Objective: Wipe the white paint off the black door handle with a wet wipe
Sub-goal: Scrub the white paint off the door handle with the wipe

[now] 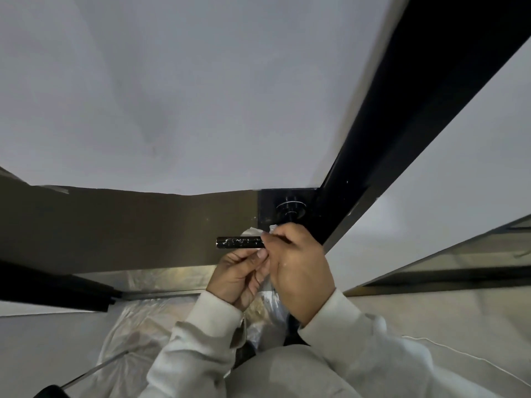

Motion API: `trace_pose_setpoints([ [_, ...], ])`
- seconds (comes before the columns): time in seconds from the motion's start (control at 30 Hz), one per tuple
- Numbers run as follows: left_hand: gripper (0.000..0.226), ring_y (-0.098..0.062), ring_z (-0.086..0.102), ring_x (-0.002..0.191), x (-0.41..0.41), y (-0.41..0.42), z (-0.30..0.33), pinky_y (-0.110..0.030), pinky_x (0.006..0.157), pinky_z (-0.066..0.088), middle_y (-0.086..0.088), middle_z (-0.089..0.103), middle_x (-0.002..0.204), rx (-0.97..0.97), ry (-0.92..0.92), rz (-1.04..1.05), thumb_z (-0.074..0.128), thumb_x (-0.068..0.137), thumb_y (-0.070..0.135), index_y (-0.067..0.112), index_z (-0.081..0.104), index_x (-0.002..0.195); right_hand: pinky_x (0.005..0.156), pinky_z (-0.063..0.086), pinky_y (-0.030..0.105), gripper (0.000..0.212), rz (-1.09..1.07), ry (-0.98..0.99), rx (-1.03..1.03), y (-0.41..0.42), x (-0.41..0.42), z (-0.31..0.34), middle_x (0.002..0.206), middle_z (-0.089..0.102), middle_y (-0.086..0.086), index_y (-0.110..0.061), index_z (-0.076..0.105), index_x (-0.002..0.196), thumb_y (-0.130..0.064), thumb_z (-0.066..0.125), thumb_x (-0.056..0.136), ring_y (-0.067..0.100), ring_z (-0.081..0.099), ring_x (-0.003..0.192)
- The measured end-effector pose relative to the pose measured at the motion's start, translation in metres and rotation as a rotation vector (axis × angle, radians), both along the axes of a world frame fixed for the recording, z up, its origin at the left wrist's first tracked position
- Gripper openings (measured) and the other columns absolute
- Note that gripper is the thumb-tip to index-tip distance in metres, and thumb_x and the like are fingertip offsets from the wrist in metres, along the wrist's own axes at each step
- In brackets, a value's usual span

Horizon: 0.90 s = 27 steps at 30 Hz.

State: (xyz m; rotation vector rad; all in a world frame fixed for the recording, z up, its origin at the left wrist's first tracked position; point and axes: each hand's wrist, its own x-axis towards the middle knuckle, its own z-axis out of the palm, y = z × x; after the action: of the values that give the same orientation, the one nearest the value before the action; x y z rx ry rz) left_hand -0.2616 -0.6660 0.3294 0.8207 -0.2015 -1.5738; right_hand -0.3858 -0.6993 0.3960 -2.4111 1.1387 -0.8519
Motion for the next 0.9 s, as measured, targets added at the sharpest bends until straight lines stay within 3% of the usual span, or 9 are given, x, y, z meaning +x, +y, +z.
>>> trace_pose_setpoints([
  [0.13, 0.052, -0.019, 0.076, 0.077, 0.013, -0.001, -0.003, -0.026, 0.071, 0.062, -0.016, 0.077, 0.085, -0.025, -0.010, 0.025, 0.100, 0.038, 0.010, 0.000, 0.078, 0.083, 0.073, 0.061, 0.034, 0.036, -0.014, -0.053, 0.070, -0.002, 0.008, 0.011, 0.095, 0.070, 0.009, -0.006, 0.079, 0.094, -0.024, 0.049, 0.086, 0.025, 0.070, 0.083],
  [0.23, 0.052, -0.019, 0.075, 0.081, 0.014, -0.003, -0.001, -0.027, 0.076, 0.061, -0.015, 0.077, 0.088, -0.040, -0.019, 0.003, 0.100, 0.040, 0.010, 0.001, 0.078, 0.086, 0.073, 0.060, 0.032, 0.026, 0.045, -0.116, 0.091, -0.009, 0.006, 0.011, 0.095, 0.069, 0.007, -0.009, 0.079, 0.096, -0.017, 0.057, 0.084, 0.019, 0.070, 0.082],
  [0.33, 0.046, -0.020, 0.075, 0.079, 0.007, -0.005, 0.002, -0.027, 0.073, 0.061, -0.016, 0.076, 0.088, -0.024, -0.008, -0.023, 0.097, 0.048, 0.008, 0.000, 0.077, 0.088, 0.076, 0.057, 0.028, 0.018, 0.003, -0.138, 0.051, -0.007, 0.003, 0.005, 0.097, 0.070, 0.007, -0.009, 0.079, 0.101, -0.003, 0.068, 0.088, 0.015, 0.068, 0.084],
  [0.5, 0.014, -0.017, 0.068, 0.059, -0.004, -0.001, 0.011, -0.028, 0.060, 0.058, -0.015, 0.071, 0.070, 0.053, 0.039, -0.011, 0.082, 0.069, 0.004, -0.001, 0.074, 0.079, 0.080, 0.047, 0.010, 0.017, -0.112, -0.202, -0.017, 0.013, -0.013, -0.011, 0.096, 0.068, 0.005, -0.011, 0.078, 0.098, 0.000, 0.071, 0.087, 0.002, 0.060, 0.084],
  [0.53, 0.003, -0.016, 0.067, 0.059, -0.002, 0.002, 0.014, -0.031, 0.061, 0.058, -0.014, 0.069, 0.069, 0.079, 0.049, -0.001, 0.074, 0.075, 0.003, 0.001, 0.073, 0.077, 0.080, 0.048, 0.010, 0.016, -0.121, -0.218, -0.014, 0.016, -0.017, -0.014, 0.096, 0.068, 0.004, -0.011, 0.078, 0.098, -0.001, 0.071, 0.087, 0.002, 0.060, 0.085],
  [0.67, 0.013, -0.025, 0.065, 0.077, 0.013, 0.009, 0.011, -0.040, 0.072, 0.060, -0.016, 0.068, 0.084, 0.101, 0.116, 0.091, 0.056, 0.086, -0.001, 0.003, 0.068, 0.088, 0.074, 0.054, 0.021, 0.014, -0.198, -0.313, -0.032, 0.021, -0.021, -0.014, 0.096, 0.069, 0.004, -0.008, 0.077, 0.096, 0.002, 0.072, 0.087, 0.007, 0.065, 0.083],
  [0.8, 0.032, -0.029, 0.067, 0.088, 0.021, 0.002, 0.016, -0.034, 0.071, 0.061, -0.024, 0.063, 0.101, 0.093, 0.128, 0.134, 0.053, 0.078, -0.010, -0.008, 0.058, 0.110, 0.073, 0.056, 0.028, 0.020, -0.189, -0.253, -0.106, 0.014, 0.006, -0.010, 0.093, 0.070, 0.010, -0.003, 0.078, 0.093, 0.012, 0.072, 0.081, 0.019, 0.068, 0.082],
  [0.9, 0.035, -0.028, 0.072, 0.084, 0.031, 0.003, 0.023, -0.033, 0.074, 0.062, -0.023, 0.069, 0.093, 0.050, 0.080, 0.137, 0.046, 0.069, -0.016, -0.010, 0.060, 0.100, 0.069, 0.058, 0.037, 0.022, -0.086, -0.136, -0.119, 0.012, 0.028, -0.010, 0.094, 0.069, 0.014, 0.000, 0.077, 0.095, 0.007, 0.067, 0.077, 0.030, 0.067, 0.081],
])
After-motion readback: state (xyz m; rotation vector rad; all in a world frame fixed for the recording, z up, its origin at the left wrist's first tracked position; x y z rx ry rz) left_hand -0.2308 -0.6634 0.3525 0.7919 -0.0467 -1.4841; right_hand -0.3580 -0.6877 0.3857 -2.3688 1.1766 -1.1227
